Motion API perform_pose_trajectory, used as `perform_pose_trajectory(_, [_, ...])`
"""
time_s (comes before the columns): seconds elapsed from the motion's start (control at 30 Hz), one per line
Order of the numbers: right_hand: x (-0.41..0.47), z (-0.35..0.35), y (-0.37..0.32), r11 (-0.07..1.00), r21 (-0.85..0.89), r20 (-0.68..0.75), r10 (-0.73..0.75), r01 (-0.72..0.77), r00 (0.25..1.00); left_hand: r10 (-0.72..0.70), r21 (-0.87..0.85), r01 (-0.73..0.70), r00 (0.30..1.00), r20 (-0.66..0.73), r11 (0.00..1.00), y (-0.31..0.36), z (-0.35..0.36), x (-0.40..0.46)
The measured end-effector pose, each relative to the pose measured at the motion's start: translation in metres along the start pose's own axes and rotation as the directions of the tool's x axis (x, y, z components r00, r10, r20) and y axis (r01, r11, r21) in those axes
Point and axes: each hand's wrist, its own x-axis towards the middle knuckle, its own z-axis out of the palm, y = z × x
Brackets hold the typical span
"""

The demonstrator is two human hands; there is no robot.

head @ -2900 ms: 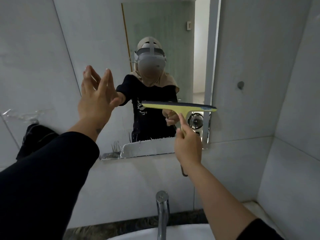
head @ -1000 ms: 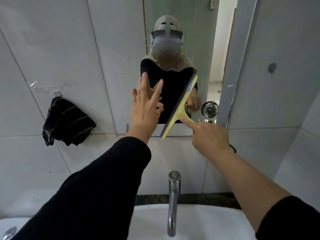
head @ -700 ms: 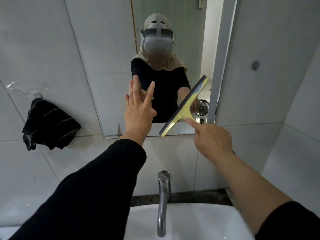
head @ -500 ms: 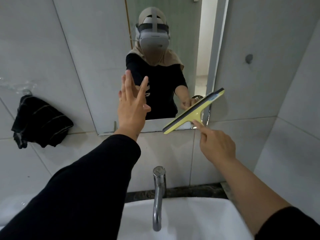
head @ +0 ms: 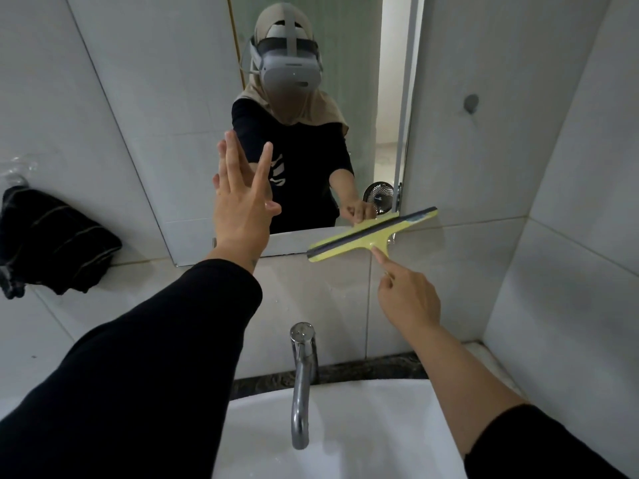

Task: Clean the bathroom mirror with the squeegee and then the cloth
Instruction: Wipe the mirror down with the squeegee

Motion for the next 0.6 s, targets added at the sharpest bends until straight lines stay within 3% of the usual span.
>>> perform_pose_trajectory(0.17, [-0.018,0.009,0.020,0.995,-0.013,0.105,0.099,-0.098,0.990,-0.002,0.002,0.002,1.000,-0.005,1.000,0.000,-0.001,-0.002])
perform_pose_trajectory(0.4, [-0.023,-0.036,0.036,0.984,-0.156,0.199,0.117,-0.086,0.973,-0.033,0.042,0.031,0.998,0.046,0.999,0.025,-0.014,-0.010])
perform_pose_trajectory(0.5, [-0.019,-0.069,0.039,0.970,-0.230,0.240,0.140,-0.084,0.961,0.075,-0.016,-0.073,0.987,0.143,0.997,0.056,-0.012,-0.027])
perform_pose_trajectory(0.6, [-0.013,-0.102,0.036,0.959,-0.281,0.326,0.076,0.020,0.942,0.294,-0.159,-0.259,0.919,0.261,0.953,0.095,-0.007,-0.046])
